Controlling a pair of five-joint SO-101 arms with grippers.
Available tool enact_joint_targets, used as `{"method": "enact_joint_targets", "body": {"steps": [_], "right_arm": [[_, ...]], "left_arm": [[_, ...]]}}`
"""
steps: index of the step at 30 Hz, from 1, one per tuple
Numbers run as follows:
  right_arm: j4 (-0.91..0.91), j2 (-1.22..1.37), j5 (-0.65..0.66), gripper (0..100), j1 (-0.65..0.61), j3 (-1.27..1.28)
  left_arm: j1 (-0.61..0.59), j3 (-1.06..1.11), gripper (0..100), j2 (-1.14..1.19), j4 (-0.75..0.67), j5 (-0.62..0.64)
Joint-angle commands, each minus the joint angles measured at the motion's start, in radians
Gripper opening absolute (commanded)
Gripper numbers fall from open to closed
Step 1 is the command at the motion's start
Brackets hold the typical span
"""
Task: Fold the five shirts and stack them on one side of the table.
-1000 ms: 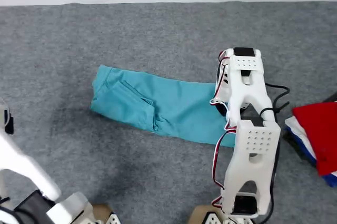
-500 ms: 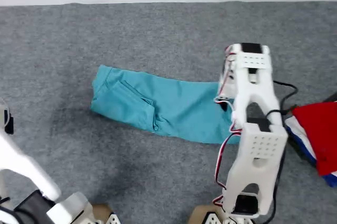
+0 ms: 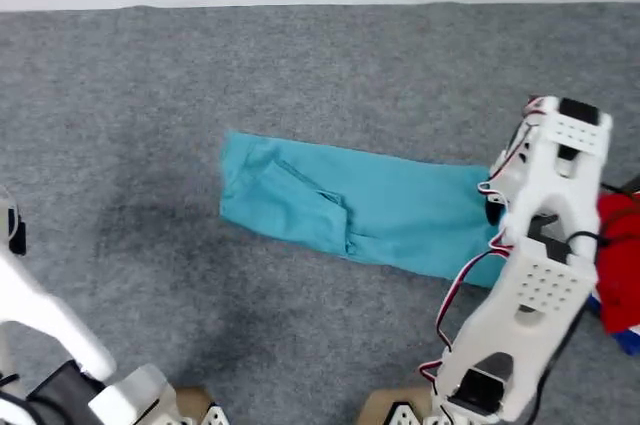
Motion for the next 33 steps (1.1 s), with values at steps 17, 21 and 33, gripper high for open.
{"method": "enact_joint_targets", "body": {"steps": [17, 21, 33], "right_arm": [[0.125, -0.358, -0.095, 0.9, -0.475, -0.012], [0.056, -0.354, -0.157, 0.9, -0.630, -0.012], [-0.255, -0.317, -0.252, 0.9, -0.909, -0.012]], "left_arm": [[0.014, -0.016, 0, -0.043, 0.025, 0.020], [0.020, -0.016, 0, -0.043, 0.025, 0.035], [0.018, 0.081, 0, -0.044, 0.025, 0.034]]}}
